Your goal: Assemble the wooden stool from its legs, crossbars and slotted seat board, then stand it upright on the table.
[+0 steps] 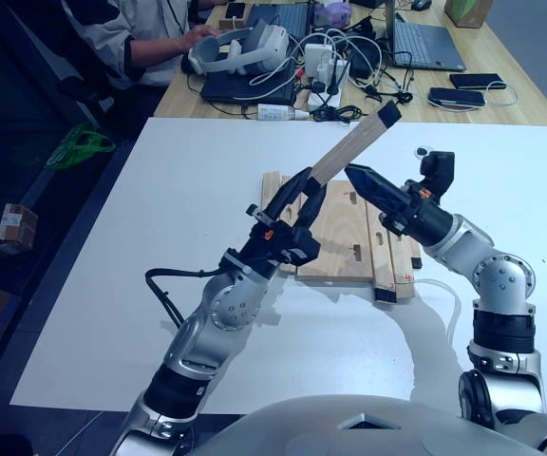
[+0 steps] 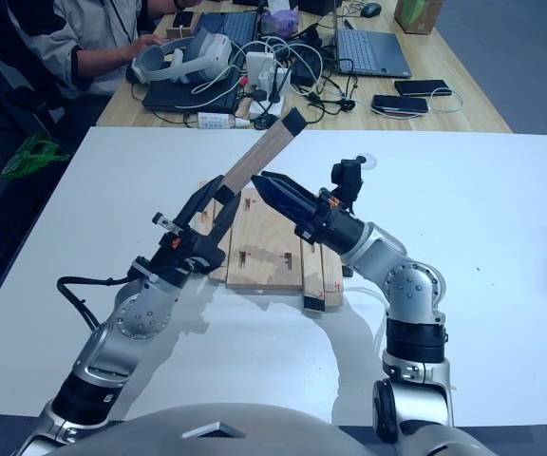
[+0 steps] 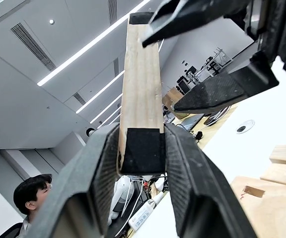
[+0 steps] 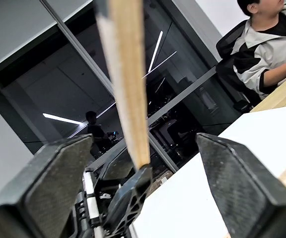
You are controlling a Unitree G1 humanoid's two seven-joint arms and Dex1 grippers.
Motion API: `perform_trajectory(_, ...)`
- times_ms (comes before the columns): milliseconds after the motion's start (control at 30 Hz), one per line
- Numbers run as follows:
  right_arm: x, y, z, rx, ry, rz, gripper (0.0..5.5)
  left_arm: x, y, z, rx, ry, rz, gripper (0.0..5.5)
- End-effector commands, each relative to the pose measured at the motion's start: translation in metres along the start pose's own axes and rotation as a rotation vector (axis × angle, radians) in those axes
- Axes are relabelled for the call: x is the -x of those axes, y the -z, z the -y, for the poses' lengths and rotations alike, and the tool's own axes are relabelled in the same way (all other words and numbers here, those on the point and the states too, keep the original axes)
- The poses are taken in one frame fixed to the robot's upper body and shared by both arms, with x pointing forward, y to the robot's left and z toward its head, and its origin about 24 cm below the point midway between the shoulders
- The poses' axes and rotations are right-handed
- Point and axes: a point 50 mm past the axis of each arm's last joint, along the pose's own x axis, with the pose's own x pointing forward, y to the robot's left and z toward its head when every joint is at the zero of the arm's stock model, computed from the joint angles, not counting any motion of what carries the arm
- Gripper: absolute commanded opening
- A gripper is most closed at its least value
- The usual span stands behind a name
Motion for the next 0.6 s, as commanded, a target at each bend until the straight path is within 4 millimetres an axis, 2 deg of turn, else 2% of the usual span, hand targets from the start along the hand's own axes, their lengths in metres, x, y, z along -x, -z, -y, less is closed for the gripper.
perform_trajectory(33, -0.0014, -0.0141, -0.0009, 0.048, -0.009, 0.011, 3.72, 0.002, -0.0026, 0.0043, 0.019, 0.025, 0.005, 1.3)
perform_trajectory(267, -0.0013, -0.0233, -0.0028, 0.016, -0.061, 0.069, 2.58, 0.0023, -0.0045, 0.009, 0.037, 0.043, 0.006, 1.3)
perform_trajectory(600, -0.0006, -0.0157, -0.0098, -0.061, -0.145, 0.094, 1.1, 0.0008, -0.0022, 0.0093, 0.046, 0.028, -0.01, 1.3)
